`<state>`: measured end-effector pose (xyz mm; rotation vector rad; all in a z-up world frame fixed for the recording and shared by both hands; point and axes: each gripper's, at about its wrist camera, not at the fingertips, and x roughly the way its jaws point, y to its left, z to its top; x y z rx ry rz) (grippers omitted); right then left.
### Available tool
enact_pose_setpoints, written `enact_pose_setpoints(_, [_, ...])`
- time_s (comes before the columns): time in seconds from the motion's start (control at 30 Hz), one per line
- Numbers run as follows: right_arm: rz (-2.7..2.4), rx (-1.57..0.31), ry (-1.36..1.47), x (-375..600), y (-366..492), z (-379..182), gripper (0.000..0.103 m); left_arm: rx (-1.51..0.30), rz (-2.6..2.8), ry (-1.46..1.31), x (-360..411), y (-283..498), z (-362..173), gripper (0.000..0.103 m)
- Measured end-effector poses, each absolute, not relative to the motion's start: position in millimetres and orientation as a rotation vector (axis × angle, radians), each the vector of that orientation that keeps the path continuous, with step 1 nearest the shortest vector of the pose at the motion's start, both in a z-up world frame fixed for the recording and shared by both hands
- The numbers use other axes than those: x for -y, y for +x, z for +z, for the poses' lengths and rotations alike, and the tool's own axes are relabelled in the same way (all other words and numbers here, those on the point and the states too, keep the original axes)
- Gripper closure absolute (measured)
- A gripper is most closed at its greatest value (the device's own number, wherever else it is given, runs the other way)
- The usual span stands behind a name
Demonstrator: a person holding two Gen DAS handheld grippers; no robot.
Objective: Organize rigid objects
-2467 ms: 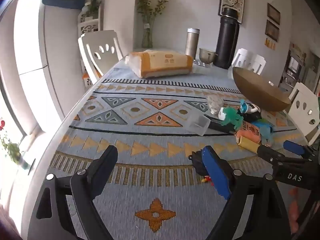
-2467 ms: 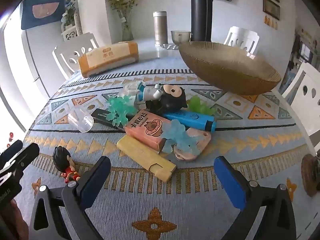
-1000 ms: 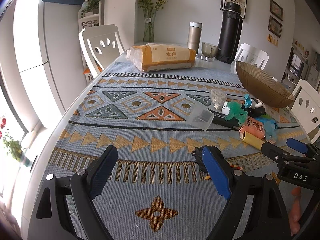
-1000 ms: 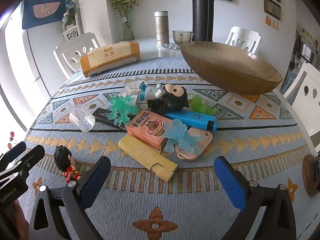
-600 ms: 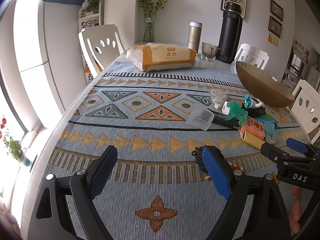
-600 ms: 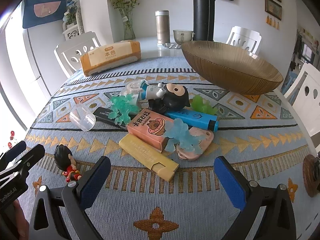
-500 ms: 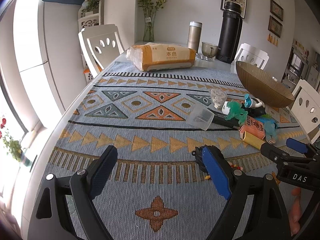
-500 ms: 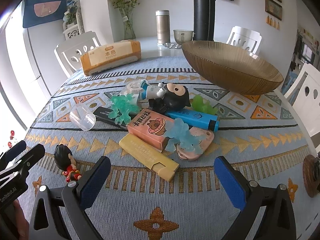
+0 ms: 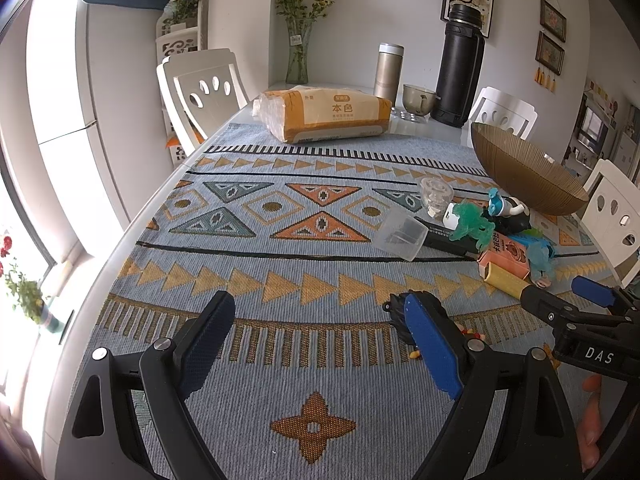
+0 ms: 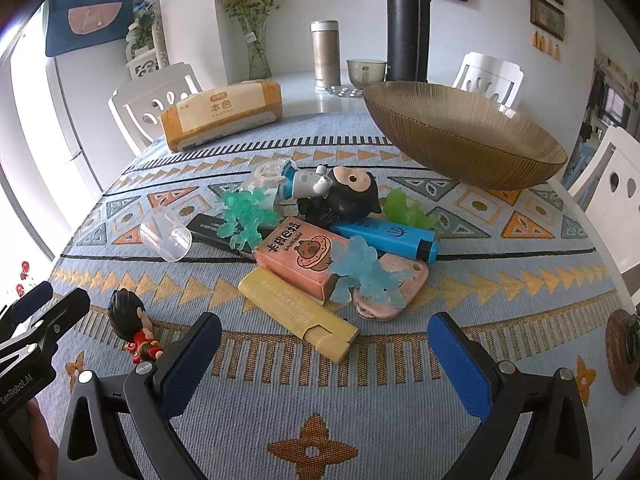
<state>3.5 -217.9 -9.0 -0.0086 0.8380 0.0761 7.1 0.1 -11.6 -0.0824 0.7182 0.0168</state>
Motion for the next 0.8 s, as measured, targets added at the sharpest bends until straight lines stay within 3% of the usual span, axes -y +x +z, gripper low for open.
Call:
enact_pose_setpoints(0.27, [0.051, -0.766, 0.084, 240, -6, 4, 0.000, -0.738, 0.003, -0.076, 1, 5, -11, 0.017])
enact_pose_setpoints(0.63, [0.130, -0.854, 0.067, 283, -19, 5, 0.003, -0.924, -0.284, -0.146, 31, 24, -22, 0.018])
enact_pose_setpoints(0.7, [0.137, -0.856, 0.030, 283, -17, 9, 0.007, -0.937, -0.274, -0.161, 34, 31, -23, 0.024])
enact_pose_setpoints(0.77, [0.173, -0.875, 0.025, 281, -13, 9, 0.020, -0.952, -0.265, -0.165, 36, 38, -25, 0.033])
enact_pose_setpoints(0.8, [0.200, -0.889, 0.027, 277, -12, 8, 0.021, -0.964, -0.264, -0.168, 38, 42, -27, 0.041])
